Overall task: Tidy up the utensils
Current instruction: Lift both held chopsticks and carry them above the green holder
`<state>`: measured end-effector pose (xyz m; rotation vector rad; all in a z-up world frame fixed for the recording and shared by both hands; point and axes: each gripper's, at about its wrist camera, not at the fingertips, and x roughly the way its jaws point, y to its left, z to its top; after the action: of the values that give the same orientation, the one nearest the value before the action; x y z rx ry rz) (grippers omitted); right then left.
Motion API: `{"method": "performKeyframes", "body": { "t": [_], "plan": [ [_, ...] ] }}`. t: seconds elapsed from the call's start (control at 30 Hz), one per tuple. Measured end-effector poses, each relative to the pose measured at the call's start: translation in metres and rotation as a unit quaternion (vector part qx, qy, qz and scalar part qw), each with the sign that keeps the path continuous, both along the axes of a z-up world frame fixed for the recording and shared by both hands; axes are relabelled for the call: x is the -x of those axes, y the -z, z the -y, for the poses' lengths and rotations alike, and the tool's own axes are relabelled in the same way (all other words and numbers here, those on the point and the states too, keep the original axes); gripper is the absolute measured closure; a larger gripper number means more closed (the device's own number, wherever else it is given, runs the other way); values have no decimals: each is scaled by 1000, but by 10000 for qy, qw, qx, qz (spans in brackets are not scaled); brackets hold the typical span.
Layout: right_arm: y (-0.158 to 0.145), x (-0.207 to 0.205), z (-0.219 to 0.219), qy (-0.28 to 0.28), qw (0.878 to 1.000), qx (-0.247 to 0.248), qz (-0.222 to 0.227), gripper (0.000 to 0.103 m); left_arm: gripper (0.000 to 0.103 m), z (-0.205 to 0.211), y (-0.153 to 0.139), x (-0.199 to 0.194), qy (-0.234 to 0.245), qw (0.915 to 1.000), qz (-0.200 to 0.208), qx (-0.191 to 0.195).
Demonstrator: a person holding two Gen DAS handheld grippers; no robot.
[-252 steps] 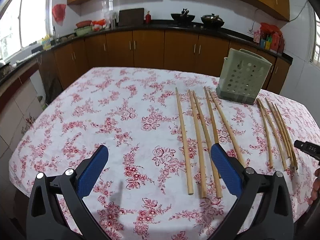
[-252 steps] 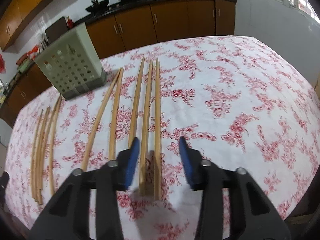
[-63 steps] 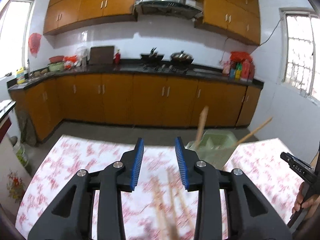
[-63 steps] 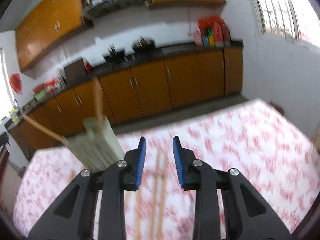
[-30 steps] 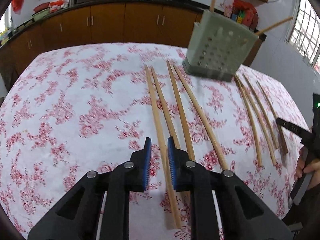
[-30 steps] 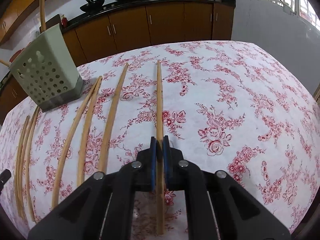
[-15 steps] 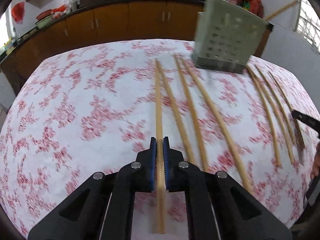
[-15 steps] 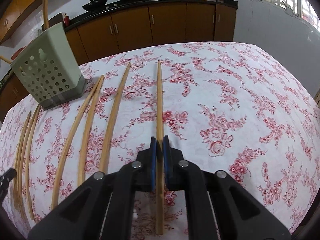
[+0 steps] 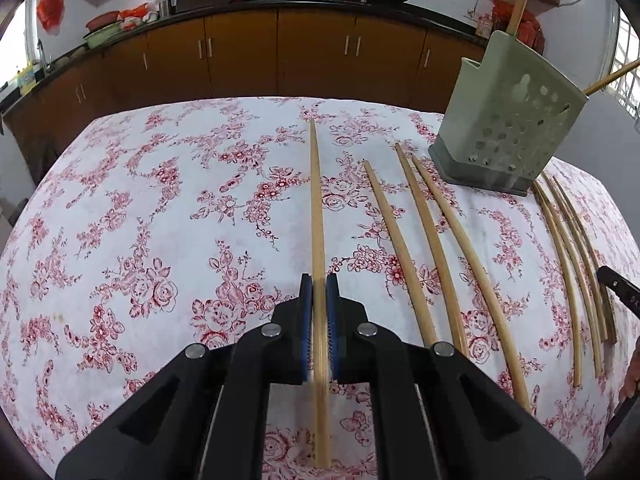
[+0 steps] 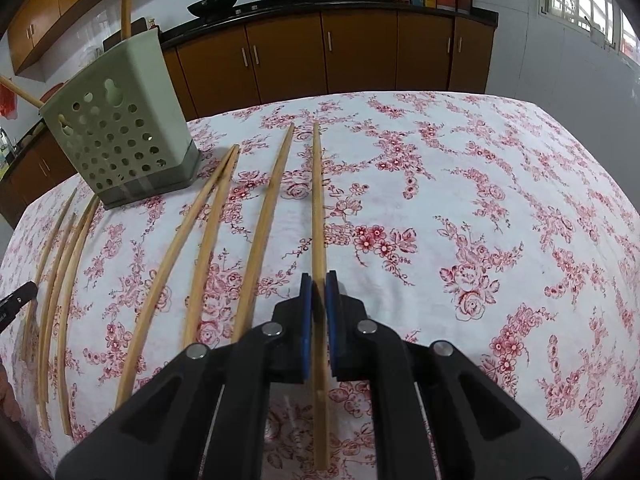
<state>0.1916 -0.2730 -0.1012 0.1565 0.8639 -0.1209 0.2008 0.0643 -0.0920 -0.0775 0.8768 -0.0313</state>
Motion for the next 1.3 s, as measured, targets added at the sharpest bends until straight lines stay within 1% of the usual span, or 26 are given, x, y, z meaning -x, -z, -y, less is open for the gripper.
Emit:
{"method": "performKeyframes", "body": {
  "t": [0.07, 0.27, 0.77, 0.83, 1.07, 1.3],
  "plan": [
    [0, 0, 0, -2, 10000, 0, 2, 95, 95, -1, 0, 0, -1, 10000, 1, 28],
    [0, 0, 1, -3, 10000, 20, -2, 95, 94, 4, 0, 3, -3, 9999, -3, -107],
    [0, 3, 0, -30, 10000, -9, -5, 95, 94, 3, 0, 3, 3, 10000, -5, -58],
    [1, 10, -2, -83, 10000, 26, -13, 95, 94, 5, 0, 8, 37, 9999, -16, -146],
    [1, 33, -3, -162, 9999, -20, -25, 95, 94, 6, 0, 31, 126, 9999, -30, -82],
    [-1, 37, -4, -187, 9998, -66, -29, 95, 94, 10, 0, 43, 197, 9997, -28, -158]
  ]
}}
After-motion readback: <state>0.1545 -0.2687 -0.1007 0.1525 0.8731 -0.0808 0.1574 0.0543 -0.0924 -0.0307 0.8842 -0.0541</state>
